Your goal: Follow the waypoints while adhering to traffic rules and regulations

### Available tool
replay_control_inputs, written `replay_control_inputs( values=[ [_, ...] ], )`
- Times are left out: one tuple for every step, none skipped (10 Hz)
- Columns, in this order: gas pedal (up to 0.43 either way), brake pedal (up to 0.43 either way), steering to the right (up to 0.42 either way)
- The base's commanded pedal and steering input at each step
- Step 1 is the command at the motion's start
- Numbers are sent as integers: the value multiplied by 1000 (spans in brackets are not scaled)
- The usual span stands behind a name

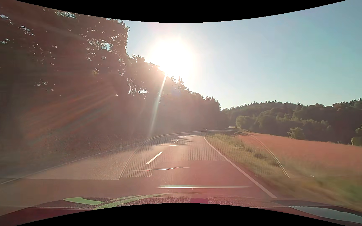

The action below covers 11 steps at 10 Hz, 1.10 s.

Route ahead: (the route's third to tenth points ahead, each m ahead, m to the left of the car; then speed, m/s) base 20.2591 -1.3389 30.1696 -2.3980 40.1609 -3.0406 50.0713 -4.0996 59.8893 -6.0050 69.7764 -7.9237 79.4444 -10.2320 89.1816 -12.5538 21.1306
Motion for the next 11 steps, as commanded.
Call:
replay_control_inputs(
  values=[
    [138,0,15],
    [138,0,15],
    [138,0,15],
    [138,0,15],
    [138,0,15],
    [138,0,15],
    [150,0,15],
    [150,0,15],
    [157,0,15],
    [157,0,15],
    [157,0,15]
  ],
)
